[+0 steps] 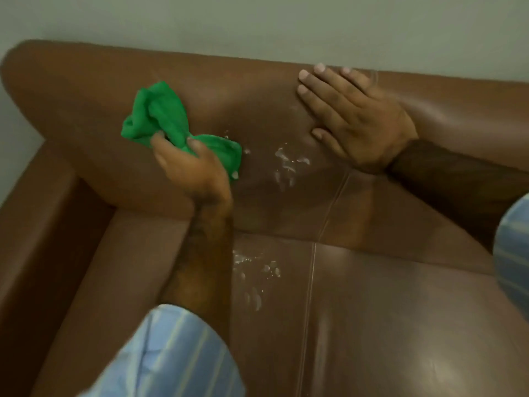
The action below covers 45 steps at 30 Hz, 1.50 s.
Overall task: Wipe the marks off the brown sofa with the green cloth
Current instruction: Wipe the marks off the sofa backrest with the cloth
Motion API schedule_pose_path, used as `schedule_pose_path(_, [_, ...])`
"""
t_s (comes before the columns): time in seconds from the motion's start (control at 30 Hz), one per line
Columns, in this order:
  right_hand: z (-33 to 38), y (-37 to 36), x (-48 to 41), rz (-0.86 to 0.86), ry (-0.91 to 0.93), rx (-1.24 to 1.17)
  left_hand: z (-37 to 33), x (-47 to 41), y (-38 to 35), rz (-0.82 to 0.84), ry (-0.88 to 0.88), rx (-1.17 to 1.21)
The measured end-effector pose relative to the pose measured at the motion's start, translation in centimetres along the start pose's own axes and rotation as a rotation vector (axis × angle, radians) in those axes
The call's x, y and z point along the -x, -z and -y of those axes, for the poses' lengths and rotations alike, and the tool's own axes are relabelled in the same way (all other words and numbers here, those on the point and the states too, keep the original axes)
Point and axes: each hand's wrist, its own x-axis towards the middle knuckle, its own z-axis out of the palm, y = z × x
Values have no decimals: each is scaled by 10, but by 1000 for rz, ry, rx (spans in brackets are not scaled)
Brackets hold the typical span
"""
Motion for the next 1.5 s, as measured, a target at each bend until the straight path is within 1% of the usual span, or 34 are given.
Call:
schedule_pose_path(0.03, [0,-3,1,-14,14,9,-3,20,-10,7,-47,13])
schedule_pose_path(0.07, [1,-5,2,-27,24,14,-2,45,-17,53,-141,-4])
schedule_pose_path(0.1, [1,-7,3,-41,28,19,1,70,-20,142,-285,-41])
schedule_pose_path(0.17, [0,-8,2,-57,23,19,20,107,-16,406,-685,-124])
schedule_pose_path(0.23, [0,-7,2,-75,15,23,43,105,-7,666,-1098,-186])
schedule_pose_path(0.27, [0,-6,2,-85,5,31,52,90,-3,748,-1262,-220])
schedule_pose_path(0.3, [1,-6,2,-97,0,40,58,71,1,790,-1364,-254])
schedule_pose_path(0.33, [2,-6,3,-104,-4,47,62,51,4,784,-1393,-278])
schedule_pose_path(0.37, [3,-6,2,-109,-5,50,66,31,7,719,-1364,-303])
schedule_pose_path(0.4, [4,-6,2,-110,-8,54,69,16,10,617,-1268,-321])
schedule_pose_path(0.43, [5,-6,2,-109,-14,61,69,10,11,517,-1102,-325])
schedule_pose_path(0.5, [5,-6,1,-104,-32,69,58,30,7,366,-706,-263])
schedule_pose_path(0.53, [5,-6,2,-109,-39,68,49,52,0,343,-568,-231])
schedule_pose_path(0.57, [6,-7,2,-116,-46,68,39,74,-6,362,-525,-215])
schedule_pose_path(0.6, [6,-6,2,-118,-51,67,33,97,-11,434,-597,-209])
schedule_pose_path(0.63, [7,-6,2,-119,-54,60,32,116,-12,550,-763,-198])
schedule_pose_path(0.67, [7,-5,1,-122,-58,50,33,127,-10,702,-955,-178])
schedule_pose_path(0.7, [7,-4,1,-126,-65,39,36,128,-7,823,-1112,-177])
schedule_pose_path(0.73, [7,-3,1,-132,-73,30,38,117,-5,867,-1203,-186])
schedule_pose_path(0.77, [7,-4,2,-134,-83,26,40,103,-3,838,-1219,-201])
schedule_pose_path(0.8, [8,-4,3,-132,-98,22,39,86,1,753,-1148,-208])
schedule_pose_path(0.87, [9,-7,4,-133,-152,11,26,47,8,477,-911,-171])
schedule_pose_path(0.9, [11,-8,4,-135,-195,4,12,29,8,380,-822,-135])
schedule_pose_path(0.97, [14,-9,4,-140,-293,-5,-23,10,-1,292,-775,-75])
schedule_pose_path(1.03, [18,-11,5,-150,-383,-3,-54,11,-21,272,-820,-28])
schedule_pose_path(1.1, [21,-11,6,-144,-448,-7,-64,24,-33,278,-869,-82])
schedule_pose_path(1.17, [23,-8,6,-131,-476,-27,-47,38,-34,290,-933,-131])
schedule_pose_path(1.23, [24,-7,5,-124,-483,-28,-13,54,-29,340,-1085,-140])
schedule_pose_path(1.33, [23,-7,6,-113,-490,-12,42,70,-19,631,-1505,-205])
schedule_pose_path(1.37, [24,-6,5,-107,-490,-12,54,70,-18,712,-1580,-239])
schedule_pose_path(1.4, [25,-5,4,-101,-489,-8,61,70,-18,762,-1599,-254])
schedule_pose_path(1.43, [27,-4,4,-91,-495,-4,64,70,-19,775,-1593,-257])
schedule_pose_path(1.5, [33,0,3,-79,-546,2,63,73,-16,796,-1544,-262])
